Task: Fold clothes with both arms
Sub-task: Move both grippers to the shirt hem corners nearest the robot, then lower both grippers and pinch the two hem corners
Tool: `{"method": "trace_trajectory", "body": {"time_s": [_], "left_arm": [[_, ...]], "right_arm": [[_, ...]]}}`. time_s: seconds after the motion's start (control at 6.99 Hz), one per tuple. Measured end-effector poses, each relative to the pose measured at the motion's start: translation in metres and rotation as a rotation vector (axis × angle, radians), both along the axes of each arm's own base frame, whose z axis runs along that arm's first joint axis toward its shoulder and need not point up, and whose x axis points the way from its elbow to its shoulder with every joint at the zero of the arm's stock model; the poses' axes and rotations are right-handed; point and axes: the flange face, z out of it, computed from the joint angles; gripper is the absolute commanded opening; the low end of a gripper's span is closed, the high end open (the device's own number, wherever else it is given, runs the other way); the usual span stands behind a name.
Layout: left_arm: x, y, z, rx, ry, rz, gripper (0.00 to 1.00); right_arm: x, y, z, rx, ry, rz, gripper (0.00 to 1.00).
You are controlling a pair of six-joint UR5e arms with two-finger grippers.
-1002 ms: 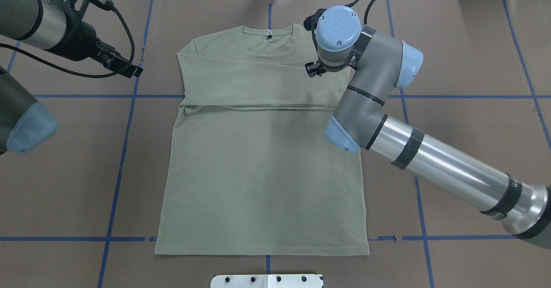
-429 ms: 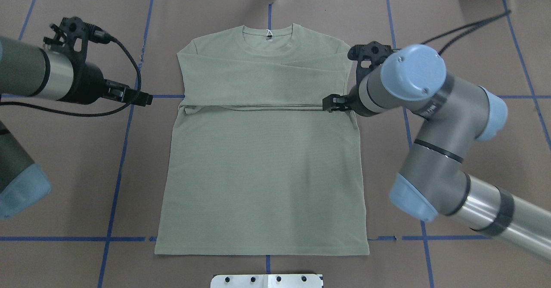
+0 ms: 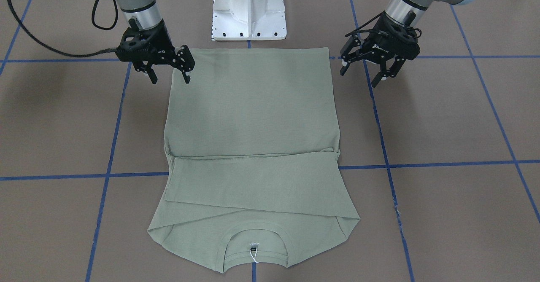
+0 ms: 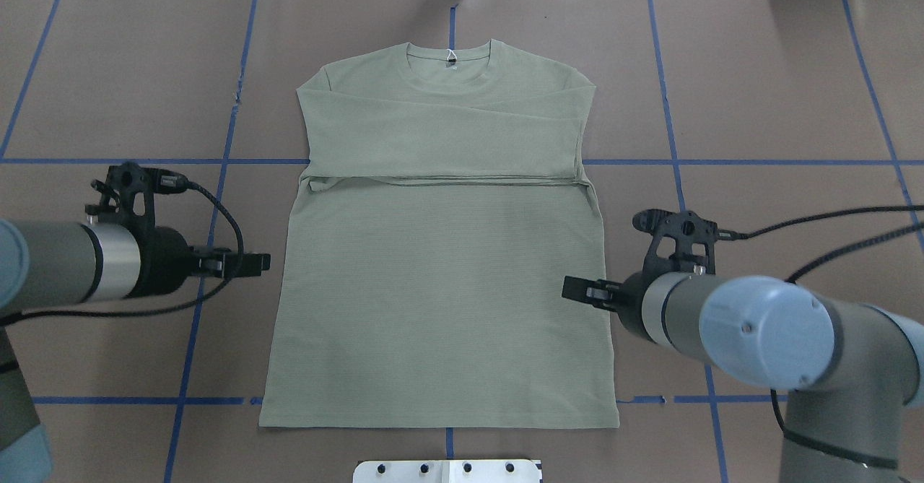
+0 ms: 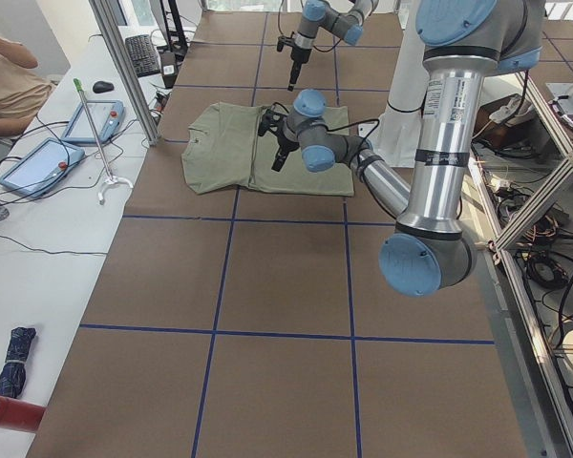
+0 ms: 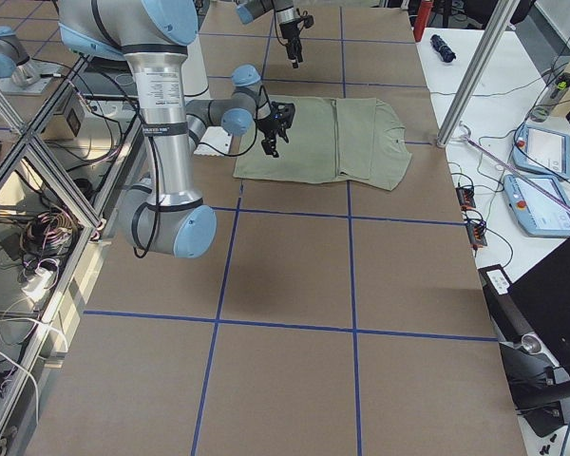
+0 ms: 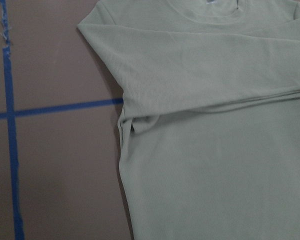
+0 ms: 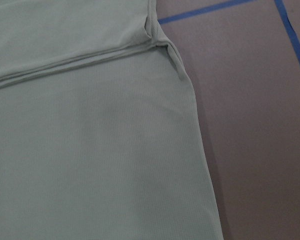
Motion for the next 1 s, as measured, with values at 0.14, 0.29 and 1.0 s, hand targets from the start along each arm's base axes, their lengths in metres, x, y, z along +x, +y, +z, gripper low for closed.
{"method": "trace_trajectory", "body": {"time_s": [0.14,0.29,1.0], "left_arm": [[0.019,0.033,0.008,-0.08,0.011,-0.017,0.73],[0.04,0.065,0.015,-0.156,0.018,-0.036,0.73],[0.091,0.142,0.046,-0.259,-0.02,-0.025,0.67]], "right_arm": [[0.003,0.025,-0.001,-0.026,-0.022,0.019,0.97],[0.002,0.039,-0.003,-0.034,-0.037,0.035,0.98],[-0.001,0.048,-0.003,-0.031,-0.042,0.051,0.99]]}}
